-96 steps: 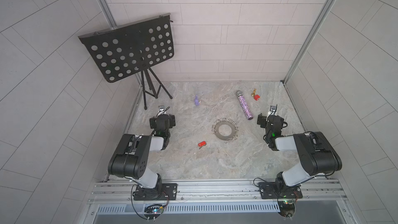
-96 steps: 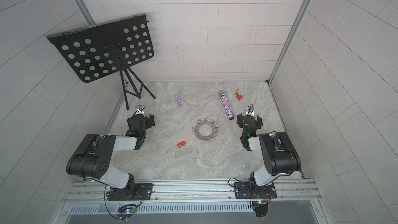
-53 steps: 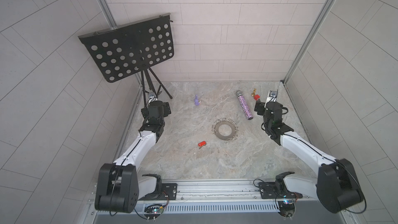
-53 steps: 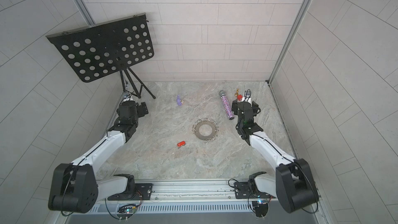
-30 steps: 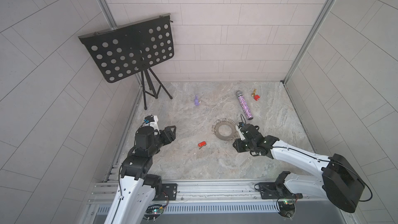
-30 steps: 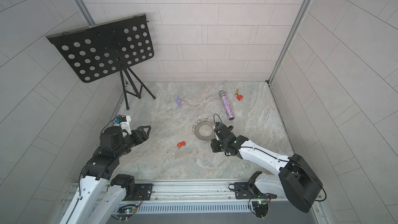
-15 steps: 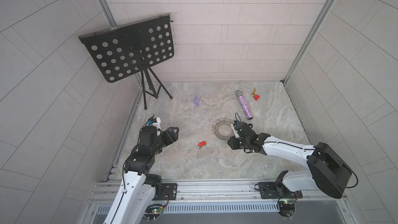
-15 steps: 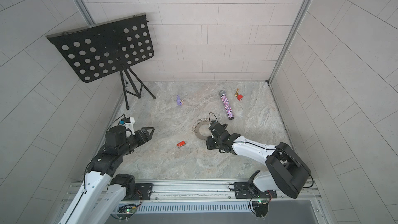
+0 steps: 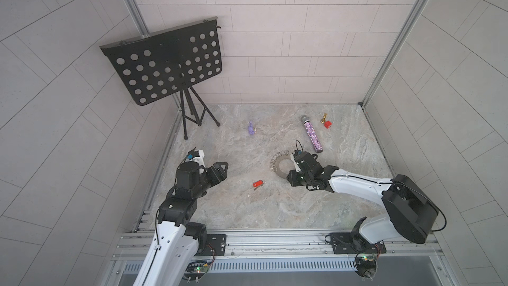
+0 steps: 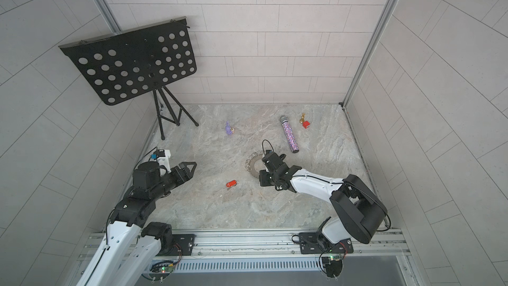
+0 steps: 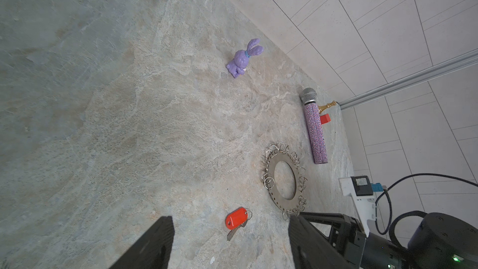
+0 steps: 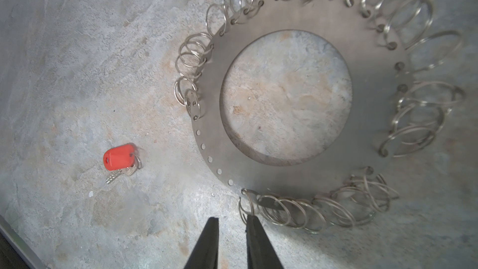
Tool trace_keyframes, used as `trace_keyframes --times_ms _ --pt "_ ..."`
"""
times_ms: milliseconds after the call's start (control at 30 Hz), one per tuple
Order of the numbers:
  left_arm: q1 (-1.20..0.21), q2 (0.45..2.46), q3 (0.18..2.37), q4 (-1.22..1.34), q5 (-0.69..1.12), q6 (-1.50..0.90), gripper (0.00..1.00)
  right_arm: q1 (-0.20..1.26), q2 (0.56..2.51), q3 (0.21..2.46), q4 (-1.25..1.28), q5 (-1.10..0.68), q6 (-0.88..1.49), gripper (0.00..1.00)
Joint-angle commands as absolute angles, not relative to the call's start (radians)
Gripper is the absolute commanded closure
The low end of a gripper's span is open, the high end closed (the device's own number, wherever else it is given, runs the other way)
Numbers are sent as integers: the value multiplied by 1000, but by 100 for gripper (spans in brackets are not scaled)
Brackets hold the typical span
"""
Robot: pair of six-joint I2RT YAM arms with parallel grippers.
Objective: Attach keys to a key ring
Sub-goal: Pick up the keyring from the center of the board.
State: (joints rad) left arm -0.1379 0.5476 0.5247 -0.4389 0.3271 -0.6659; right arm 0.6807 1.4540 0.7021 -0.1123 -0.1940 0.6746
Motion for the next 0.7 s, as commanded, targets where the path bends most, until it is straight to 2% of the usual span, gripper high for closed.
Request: trace_keyframes --times_ms 0,667 --pt "-140 537 516 -420 318 -669 22 686 1462 705 -132 -164 675 77" --pt "-140 535 515 -420 309 -669 20 686 1542 711 -104 -164 672 80"
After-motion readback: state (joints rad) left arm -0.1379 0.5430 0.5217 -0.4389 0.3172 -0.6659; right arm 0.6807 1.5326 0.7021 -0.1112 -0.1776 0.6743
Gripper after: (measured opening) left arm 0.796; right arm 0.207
